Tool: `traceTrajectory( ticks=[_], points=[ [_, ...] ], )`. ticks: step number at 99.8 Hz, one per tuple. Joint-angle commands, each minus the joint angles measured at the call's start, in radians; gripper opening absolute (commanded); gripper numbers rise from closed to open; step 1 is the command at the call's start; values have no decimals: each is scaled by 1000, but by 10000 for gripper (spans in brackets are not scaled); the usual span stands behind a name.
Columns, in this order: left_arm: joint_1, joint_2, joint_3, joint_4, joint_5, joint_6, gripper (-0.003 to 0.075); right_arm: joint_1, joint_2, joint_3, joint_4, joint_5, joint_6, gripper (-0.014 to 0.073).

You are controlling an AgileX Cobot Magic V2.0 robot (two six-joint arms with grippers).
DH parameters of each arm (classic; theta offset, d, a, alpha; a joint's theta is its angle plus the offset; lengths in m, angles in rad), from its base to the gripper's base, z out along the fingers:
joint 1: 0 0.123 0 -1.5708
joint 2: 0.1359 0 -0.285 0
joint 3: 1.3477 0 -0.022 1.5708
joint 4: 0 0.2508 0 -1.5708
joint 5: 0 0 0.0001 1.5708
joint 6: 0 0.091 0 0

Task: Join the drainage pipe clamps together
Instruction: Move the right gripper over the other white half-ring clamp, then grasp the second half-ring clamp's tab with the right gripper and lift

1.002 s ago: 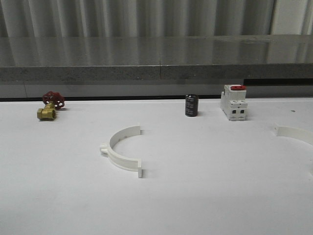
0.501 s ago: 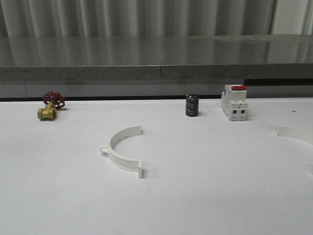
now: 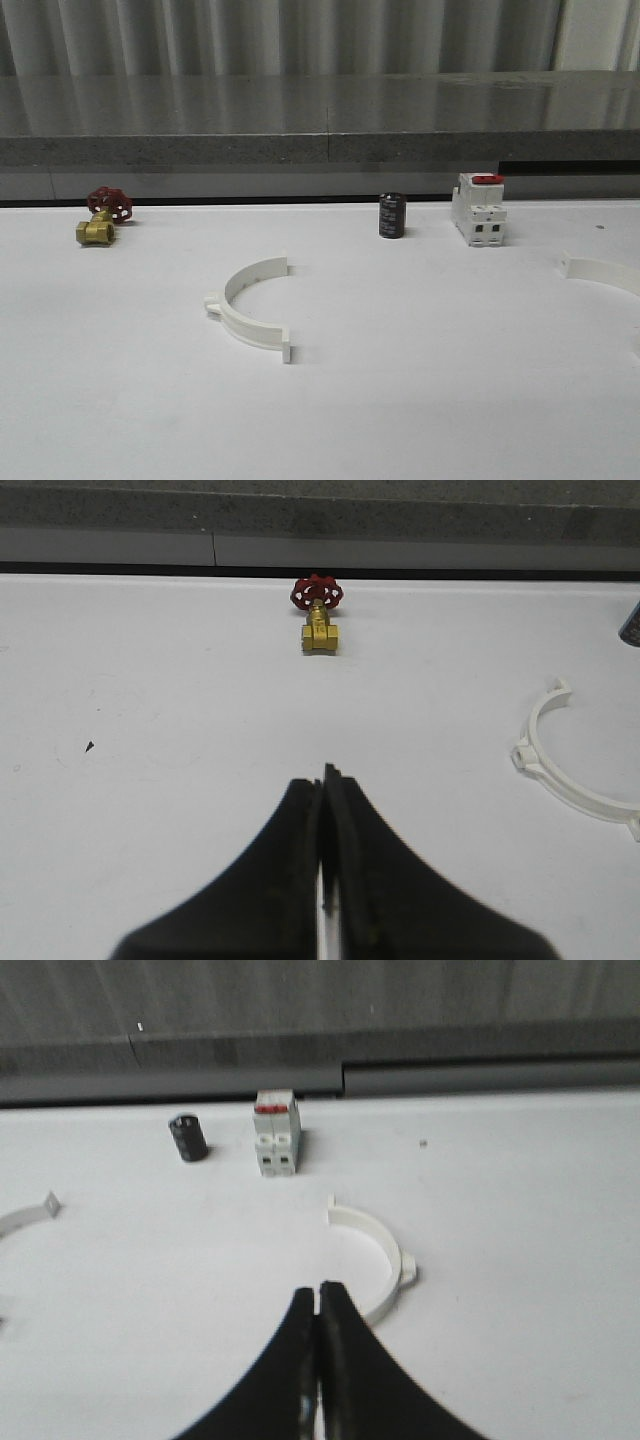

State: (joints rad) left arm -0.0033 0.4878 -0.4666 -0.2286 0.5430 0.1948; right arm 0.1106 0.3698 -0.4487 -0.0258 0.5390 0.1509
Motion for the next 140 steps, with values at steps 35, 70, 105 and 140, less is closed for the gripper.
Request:
traceTrajectory(
  ticks=[35, 70, 105, 140],
  points=[
    [-10, 2, -26, -19, -64, 3, -21, -3, 483, -273, -13, 16, -7, -63],
    [-10, 2, -26, -19, -64, 3, -21, -3, 588, -271, -13, 23, -7, 484],
    [-10, 2, -26, -19, -64, 3, -21, -5, 724, -355, 3, 69, 21, 540],
    [-10, 2, -26, -19, -64, 3, -21, -128, 1028, -587, -9, 180, -18, 540]
  ],
)
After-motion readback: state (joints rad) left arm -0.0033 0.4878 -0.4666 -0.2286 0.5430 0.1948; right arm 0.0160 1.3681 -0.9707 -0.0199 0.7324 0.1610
